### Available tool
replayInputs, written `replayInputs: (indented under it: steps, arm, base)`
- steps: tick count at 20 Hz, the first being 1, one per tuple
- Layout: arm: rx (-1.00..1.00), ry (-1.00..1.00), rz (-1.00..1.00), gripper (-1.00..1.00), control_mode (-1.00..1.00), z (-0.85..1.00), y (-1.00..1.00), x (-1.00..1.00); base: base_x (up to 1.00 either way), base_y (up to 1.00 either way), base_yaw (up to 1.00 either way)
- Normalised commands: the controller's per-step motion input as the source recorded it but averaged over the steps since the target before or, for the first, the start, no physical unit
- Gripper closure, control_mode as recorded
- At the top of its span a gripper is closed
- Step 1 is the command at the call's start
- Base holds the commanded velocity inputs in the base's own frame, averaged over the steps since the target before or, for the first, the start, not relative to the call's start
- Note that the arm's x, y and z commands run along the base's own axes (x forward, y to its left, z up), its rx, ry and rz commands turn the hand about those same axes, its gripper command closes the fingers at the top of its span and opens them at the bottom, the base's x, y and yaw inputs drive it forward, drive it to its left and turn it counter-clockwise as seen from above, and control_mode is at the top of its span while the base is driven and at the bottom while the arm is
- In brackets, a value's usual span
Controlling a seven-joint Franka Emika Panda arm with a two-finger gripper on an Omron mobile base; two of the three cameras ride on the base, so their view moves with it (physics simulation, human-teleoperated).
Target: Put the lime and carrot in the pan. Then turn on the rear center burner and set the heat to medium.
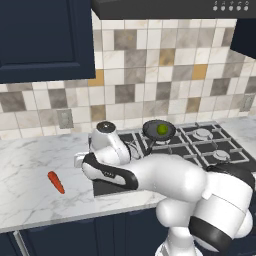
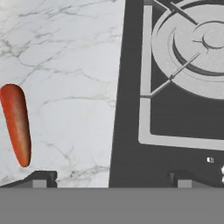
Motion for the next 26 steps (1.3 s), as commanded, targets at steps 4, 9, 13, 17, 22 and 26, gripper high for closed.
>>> replayInputs:
  steps: [4,9,13,17,22,26]
  arm:
    - [0.03,0.0,-0.02,-1.0,-1.0,0.0,0.23,0.06]
    - [0.15,0.0,-0.03,-1.0,-1.0,0.0,0.19,0.15]
    - [0.09,0.0,0.0,-1.0,-1.0,0.0,0.29,0.04]
    - [0.0,0.0,0.0,-1.0,-1.0,0.0,0.49,0.0]
    - [0.0,0.0,0.06,-1.0,-1.0,0.0,0.54,0.0]
    - [0.0,0.0,0.07,-1.0,-1.0,0.0,0.51,0.0]
  base:
    - [0.0,0.0,0.0]
    - [0.0,0.0,0.0]
    - [0.0,0.0,0.0]
    - [0.0,0.0,0.0]
    - [0.0,0.0,0.0]
    - [0.0,0.0,0.0]
